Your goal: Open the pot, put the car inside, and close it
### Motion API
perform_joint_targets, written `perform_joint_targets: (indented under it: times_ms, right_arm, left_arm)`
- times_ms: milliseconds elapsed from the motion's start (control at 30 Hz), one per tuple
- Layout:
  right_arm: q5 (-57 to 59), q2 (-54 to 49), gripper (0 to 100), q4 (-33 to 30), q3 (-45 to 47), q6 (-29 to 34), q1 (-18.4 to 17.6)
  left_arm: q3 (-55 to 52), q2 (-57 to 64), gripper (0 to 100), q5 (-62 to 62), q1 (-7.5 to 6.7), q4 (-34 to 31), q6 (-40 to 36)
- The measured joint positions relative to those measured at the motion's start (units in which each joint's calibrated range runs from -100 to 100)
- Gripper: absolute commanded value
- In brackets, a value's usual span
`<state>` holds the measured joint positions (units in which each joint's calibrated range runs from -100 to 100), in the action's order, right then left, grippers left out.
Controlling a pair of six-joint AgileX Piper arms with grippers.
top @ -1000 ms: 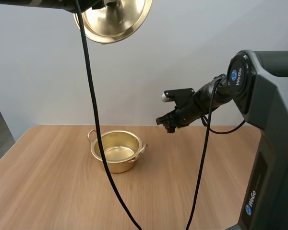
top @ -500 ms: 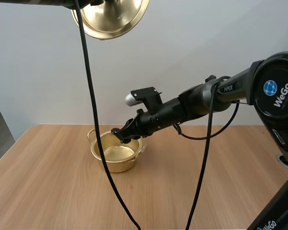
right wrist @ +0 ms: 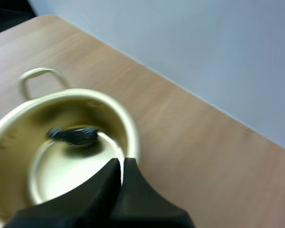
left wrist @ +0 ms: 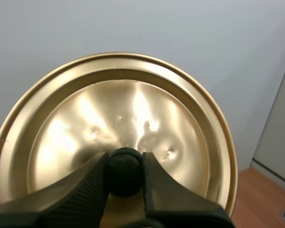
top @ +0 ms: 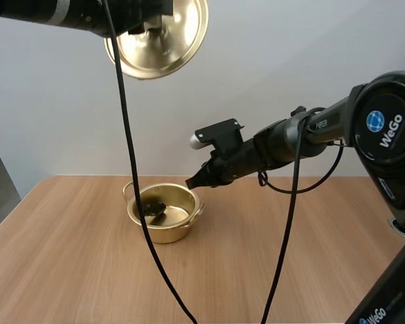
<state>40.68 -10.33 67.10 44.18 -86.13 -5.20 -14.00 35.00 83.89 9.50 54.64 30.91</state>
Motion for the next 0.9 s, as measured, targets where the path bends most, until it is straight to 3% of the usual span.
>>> perform_joint_targets:
  times_ms: [233,433,600,667,900]
  right_arm:
    - [-13.59,-2.74,0,-1.81,0.31,2.69,7.66]
    - [-6.95,-4.06,0,0.32,0.31,2.69,13.69]
    - [5.76,-4.94,0,0.32,0.31,2.69,14.98]
    - [9.65,-5.54,0,0.32,0.31,2.69,14.98]
    - [11.63,-7.03,0,0.32,0.31,2.29,14.98]
  left_arm:
    - [-7.42,-9.42,0,6.12,-0.4,-11.81,0.02]
    - [-14.03,-19.25,0,3.41,-4.07,-20.26,0.63]
    - [-15.13,-25.62,0,-4.07,-8.08,-26.85,-3.22]
    - [-15.13,-27.38,0,-6.39,-9.02,-28.24,-4.2]
    - [-15.13,-32.24,0,-8.23,-9.1,-29.2,-4.21]
